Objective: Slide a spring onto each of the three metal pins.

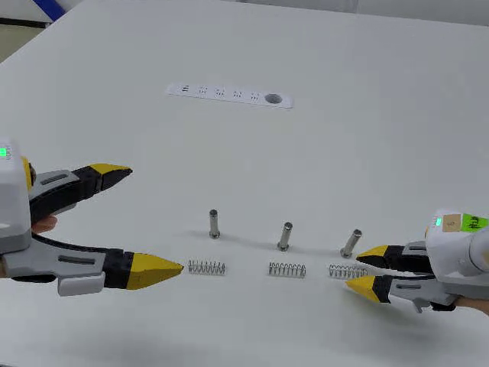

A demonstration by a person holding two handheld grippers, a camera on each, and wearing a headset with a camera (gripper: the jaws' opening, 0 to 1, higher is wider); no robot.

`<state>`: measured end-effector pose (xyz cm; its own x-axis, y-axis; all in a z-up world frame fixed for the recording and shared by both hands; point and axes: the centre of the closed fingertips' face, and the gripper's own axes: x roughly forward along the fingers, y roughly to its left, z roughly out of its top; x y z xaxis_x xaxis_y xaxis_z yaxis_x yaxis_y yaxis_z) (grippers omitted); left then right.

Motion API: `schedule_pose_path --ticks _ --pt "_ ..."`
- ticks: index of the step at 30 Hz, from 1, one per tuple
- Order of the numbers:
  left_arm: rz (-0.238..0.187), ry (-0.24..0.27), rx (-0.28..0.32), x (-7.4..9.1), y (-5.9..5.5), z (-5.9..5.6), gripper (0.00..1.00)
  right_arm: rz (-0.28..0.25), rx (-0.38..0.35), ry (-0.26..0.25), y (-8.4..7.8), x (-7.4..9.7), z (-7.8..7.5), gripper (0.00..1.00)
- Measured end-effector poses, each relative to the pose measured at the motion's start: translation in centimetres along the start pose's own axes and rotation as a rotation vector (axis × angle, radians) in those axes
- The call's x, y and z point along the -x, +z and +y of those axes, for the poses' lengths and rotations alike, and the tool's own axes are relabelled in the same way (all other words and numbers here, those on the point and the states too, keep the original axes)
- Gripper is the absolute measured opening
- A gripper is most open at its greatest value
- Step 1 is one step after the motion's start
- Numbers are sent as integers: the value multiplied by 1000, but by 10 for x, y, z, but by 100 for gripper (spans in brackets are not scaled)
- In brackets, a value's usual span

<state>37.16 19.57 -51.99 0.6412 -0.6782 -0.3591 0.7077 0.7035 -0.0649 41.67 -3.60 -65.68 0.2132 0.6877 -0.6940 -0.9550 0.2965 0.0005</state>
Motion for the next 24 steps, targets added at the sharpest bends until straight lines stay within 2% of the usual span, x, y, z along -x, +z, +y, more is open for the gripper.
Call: schedule_pose_path --ticks 4,5,9,14,16,20,24 --pt "4 2 1 -1 3 1 100 2 5 17 -3 -4 -3 25" --pt "6 4 2 -2 3 2 100 -24 -3 32 0 -3 -1 25" --pt "11 8 4 -3 4 2 100 -33 -15 44 -3 2 -7 20" --pt "27 10 5 -5 3 1 100 -51 15 63 -6 4 -7 14" --pt "29 8 6 -6 3 0 100 -63 40 82 -2 4 -2 12" --pt "38 1 4 -9 3 -3 100 -69 39 66 -2 4 -3 11" --pt "28 -11 8 -11 7 -6 99 -50 64 43 -3 6 -4 11"
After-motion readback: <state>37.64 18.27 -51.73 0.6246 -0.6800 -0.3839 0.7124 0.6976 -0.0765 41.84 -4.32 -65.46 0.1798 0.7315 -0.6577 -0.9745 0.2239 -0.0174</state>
